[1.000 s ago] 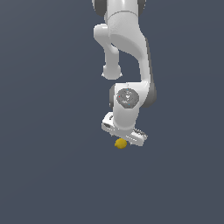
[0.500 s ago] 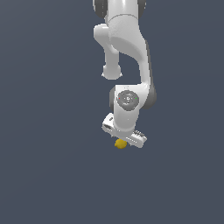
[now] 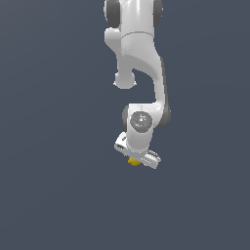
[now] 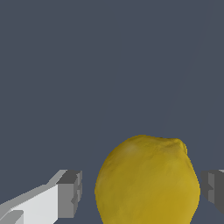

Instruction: Pick up the object and move it to a goal position.

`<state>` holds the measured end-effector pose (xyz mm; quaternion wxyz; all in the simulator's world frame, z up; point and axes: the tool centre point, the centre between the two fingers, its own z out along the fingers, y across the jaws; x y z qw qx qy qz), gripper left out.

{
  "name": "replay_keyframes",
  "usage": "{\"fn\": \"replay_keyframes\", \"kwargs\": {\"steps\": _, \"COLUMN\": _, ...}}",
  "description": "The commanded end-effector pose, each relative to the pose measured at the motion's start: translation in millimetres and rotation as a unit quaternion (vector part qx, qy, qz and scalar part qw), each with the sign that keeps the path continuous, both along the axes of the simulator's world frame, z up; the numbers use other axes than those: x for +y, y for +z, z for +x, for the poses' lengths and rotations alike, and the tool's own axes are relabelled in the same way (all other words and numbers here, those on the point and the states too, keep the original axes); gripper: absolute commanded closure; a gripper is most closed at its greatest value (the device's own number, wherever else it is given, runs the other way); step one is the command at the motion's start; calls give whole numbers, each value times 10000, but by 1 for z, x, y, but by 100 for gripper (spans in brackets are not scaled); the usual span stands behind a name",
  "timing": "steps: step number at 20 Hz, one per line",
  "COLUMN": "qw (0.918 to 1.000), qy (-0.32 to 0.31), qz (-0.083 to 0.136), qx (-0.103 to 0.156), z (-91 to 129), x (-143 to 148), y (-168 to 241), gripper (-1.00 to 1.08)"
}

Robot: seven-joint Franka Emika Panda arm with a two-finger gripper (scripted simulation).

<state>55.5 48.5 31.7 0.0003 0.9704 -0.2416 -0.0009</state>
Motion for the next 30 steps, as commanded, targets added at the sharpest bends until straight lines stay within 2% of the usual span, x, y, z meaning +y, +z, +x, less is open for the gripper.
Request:
{"fn": "replay_keyframes", "kwargs": {"steps": 1, "qw": 10000, "qy": -2, "qz": 1, "qx": -9, "z": 1, "x": 0, "y": -4, "gripper": -92}}
{"fn": "replay_keyframes", "kwargs": {"steps": 3, "qw": 10000, "qy": -2, "qz": 1, "qx": -9, "z": 2, "x": 0, "y": -3, "gripper": -92}}
{"fn": "replay_keyframes", "kwargs": {"steps": 4, "qw": 10000, "qy": -2, "qz": 1, "qx": -9, "z": 2, "x": 0, "y": -3, "gripper": 108}}
{"fn": "replay_keyframes", "kwargs": {"steps": 19, "qw": 10000, "qy": 0, "qz": 1, "qx": -6, "z": -1, "x": -2, "y": 0, "gripper": 108}}
{"fn": "replay_keyframes", "kwargs": {"steps": 30, "qw": 10000, "qy": -1, "qz": 5, "qx": -6, "z": -28, "x": -23, "y": 36, "gripper": 108}}
